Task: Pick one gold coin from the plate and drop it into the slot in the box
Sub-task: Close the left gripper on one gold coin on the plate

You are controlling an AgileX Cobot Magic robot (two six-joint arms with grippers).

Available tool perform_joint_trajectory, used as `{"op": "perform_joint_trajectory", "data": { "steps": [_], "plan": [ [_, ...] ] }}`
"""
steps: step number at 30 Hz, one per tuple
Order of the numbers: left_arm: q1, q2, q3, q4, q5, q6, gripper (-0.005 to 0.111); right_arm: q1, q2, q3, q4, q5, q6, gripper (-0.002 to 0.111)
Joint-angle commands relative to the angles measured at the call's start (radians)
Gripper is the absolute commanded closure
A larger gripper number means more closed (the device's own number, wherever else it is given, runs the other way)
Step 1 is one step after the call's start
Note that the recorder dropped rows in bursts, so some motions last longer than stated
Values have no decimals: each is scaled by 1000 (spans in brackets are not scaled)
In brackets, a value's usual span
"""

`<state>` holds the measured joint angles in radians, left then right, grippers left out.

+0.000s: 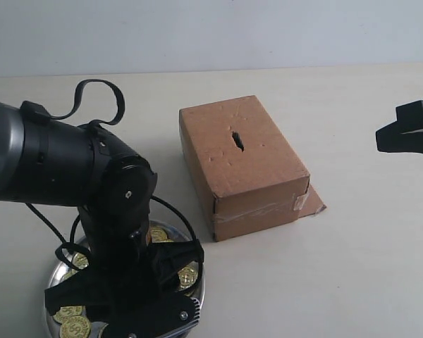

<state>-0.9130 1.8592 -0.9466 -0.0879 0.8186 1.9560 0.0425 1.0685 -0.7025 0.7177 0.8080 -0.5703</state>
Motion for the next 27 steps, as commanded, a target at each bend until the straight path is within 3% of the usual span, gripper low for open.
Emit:
{"op": "perform_joint_trajectory", "data": {
  "steps": [1,27],
  "plan": [
    [-8,3,2,-11,-6,-6,53,-7,2,-2,10,-2,-10,108],
    [-8,33,2,-11,-8,-2,54,-7,2,-2,10,-2,-10,108]
  ]
}}
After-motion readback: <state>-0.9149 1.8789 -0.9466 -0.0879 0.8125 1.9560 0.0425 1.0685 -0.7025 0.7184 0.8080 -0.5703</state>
